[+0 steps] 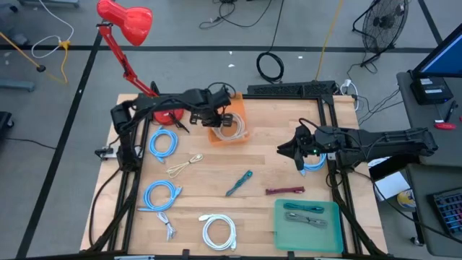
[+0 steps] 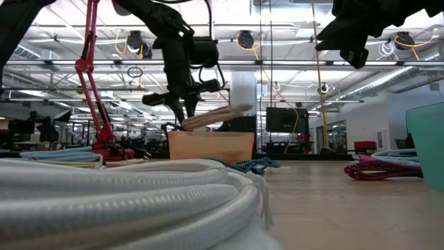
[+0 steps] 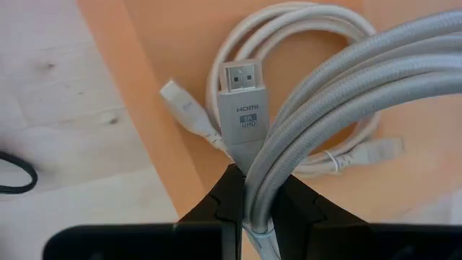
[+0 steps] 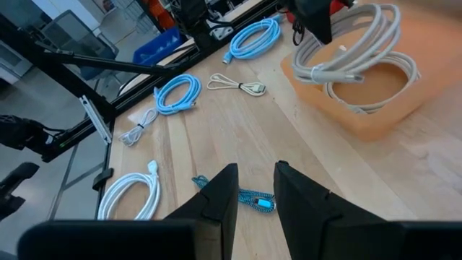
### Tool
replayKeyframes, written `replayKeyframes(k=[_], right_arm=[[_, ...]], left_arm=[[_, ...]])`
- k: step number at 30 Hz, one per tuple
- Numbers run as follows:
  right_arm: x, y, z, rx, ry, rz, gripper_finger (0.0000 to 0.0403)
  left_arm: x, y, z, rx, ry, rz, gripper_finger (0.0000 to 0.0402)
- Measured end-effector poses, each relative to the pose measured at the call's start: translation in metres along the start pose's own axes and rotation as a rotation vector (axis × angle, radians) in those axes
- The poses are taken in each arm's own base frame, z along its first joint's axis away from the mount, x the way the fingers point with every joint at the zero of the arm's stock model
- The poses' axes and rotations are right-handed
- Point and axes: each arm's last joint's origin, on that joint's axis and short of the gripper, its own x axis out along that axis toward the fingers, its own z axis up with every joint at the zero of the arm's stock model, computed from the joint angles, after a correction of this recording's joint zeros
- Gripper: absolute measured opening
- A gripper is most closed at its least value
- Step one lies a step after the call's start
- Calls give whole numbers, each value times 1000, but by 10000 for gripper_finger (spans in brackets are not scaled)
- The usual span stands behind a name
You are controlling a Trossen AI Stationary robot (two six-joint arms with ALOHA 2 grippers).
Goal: Pick & Place USB Port
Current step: Put the light brown wire cable into the orange bin
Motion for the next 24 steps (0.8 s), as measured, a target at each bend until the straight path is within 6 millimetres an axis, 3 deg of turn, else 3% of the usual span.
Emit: replayKeyframes(k=[18, 24], right_arm=[[0, 0, 0, -4, -2, 2, 84], [0, 0, 0, 0, -3, 1, 84]], left_arm=[[-6, 39, 55, -141, -67, -23, 43], [-5, 39, 70, -180, -143, -104, 43]])
